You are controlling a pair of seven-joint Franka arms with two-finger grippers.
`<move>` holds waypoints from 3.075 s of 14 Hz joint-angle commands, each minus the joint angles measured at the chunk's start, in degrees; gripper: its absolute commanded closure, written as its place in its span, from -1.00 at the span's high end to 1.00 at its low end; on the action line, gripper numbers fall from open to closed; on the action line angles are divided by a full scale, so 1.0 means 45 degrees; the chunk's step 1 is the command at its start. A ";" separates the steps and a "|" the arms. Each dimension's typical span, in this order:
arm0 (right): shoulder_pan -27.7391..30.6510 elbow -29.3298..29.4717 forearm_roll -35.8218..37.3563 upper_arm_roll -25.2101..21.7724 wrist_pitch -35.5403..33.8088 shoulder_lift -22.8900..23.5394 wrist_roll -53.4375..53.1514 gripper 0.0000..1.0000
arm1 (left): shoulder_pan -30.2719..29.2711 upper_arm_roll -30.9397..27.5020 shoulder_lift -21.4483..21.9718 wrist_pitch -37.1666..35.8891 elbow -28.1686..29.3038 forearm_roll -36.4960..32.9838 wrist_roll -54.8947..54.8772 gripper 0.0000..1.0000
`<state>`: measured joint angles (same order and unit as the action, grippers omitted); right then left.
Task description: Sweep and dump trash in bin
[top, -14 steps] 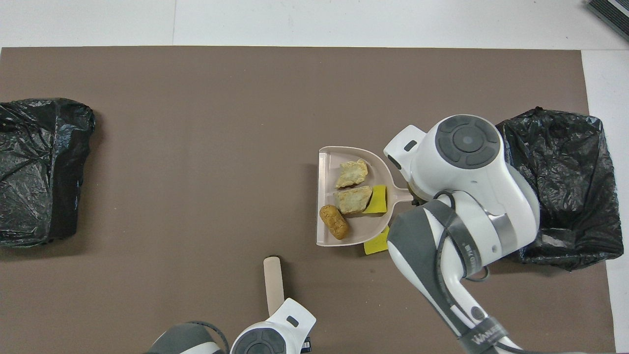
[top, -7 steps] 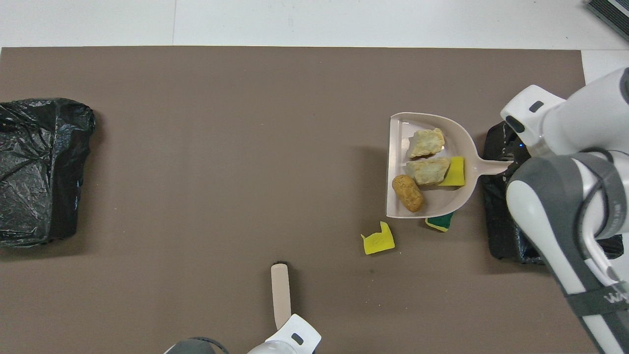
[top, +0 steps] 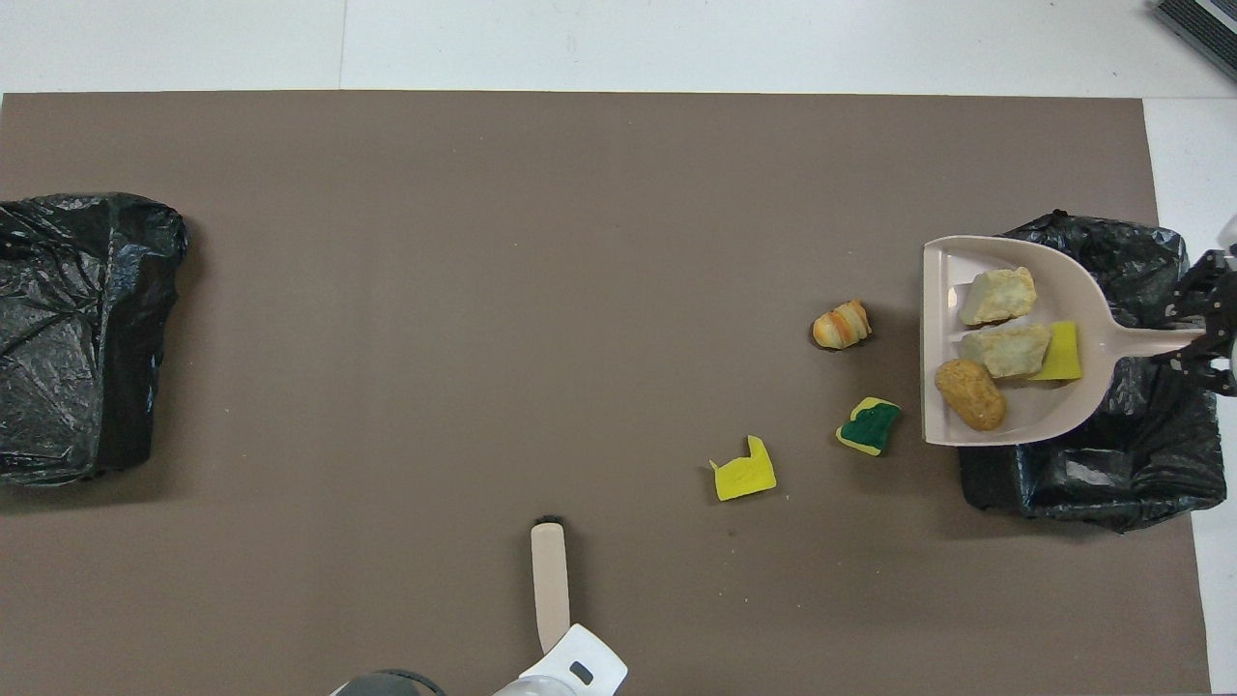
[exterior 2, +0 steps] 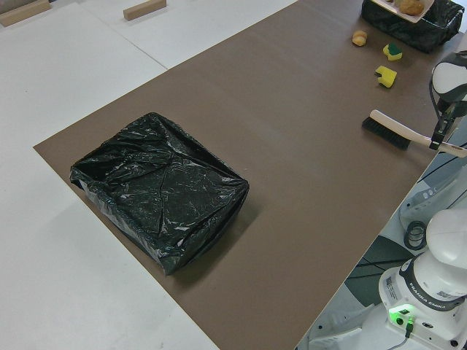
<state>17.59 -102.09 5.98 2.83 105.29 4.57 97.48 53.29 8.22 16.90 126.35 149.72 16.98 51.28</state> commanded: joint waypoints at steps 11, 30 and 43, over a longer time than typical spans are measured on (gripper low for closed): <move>-0.0120 -0.0202 0.5698 -0.1293 -0.0097 -0.1152 -0.2552 -1.00 | -0.2151 -0.0283 -0.0612 -0.0147 -0.1159 -0.0450 -0.1823 1.00; -0.1974 -0.0341 1.0287 -0.1000 -0.1367 -0.2071 -0.3754 -1.00 | -1.0572 -0.0692 -0.2560 -1.0751 -1.3831 -0.4476 -1.2139 1.00; -0.2601 -0.0242 1.1795 -0.0395 -0.0571 -0.2266 -0.1979 -1.00 | -1.1255 -0.0674 -0.3463 -0.9681 -1.4952 -0.4515 -1.2939 1.00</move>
<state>5.56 -102.86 57.72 0.69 100.29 -4.76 84.81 3.49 4.48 2.00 81.77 83.15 -2.17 -5.12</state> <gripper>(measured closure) 0.683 0.000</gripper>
